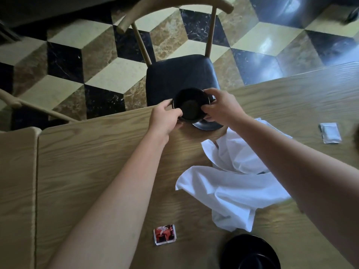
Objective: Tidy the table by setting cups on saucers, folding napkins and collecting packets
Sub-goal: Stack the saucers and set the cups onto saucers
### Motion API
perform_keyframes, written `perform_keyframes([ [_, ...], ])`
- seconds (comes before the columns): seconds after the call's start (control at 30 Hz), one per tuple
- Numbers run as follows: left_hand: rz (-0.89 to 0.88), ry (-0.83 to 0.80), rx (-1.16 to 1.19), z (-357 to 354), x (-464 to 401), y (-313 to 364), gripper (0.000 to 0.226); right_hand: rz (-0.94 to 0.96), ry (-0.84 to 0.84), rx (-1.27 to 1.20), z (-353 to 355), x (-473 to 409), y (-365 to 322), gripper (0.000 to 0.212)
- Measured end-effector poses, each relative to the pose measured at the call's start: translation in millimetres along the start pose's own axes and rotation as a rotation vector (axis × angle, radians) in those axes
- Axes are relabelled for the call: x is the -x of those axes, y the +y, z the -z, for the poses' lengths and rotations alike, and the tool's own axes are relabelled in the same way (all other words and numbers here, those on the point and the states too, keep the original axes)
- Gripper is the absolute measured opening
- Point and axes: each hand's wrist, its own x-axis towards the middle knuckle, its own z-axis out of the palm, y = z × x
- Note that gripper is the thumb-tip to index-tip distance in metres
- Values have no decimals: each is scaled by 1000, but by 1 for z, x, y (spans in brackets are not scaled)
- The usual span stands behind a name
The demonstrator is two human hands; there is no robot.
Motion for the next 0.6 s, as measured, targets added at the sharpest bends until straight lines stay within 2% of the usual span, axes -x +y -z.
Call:
perform_keyframes([
  [0.17,57,-147,-78,-45,-20,15,30,-179,26,-76,35,-15,18,46],
  [0.3,83,-170,-129,-60,-28,16,35,-239,21,-114,44,-18,29,47],
  [0.6,121,-198,-169,-63,-31,10,41,-223,-1,-99,42,-15,36,46],
])
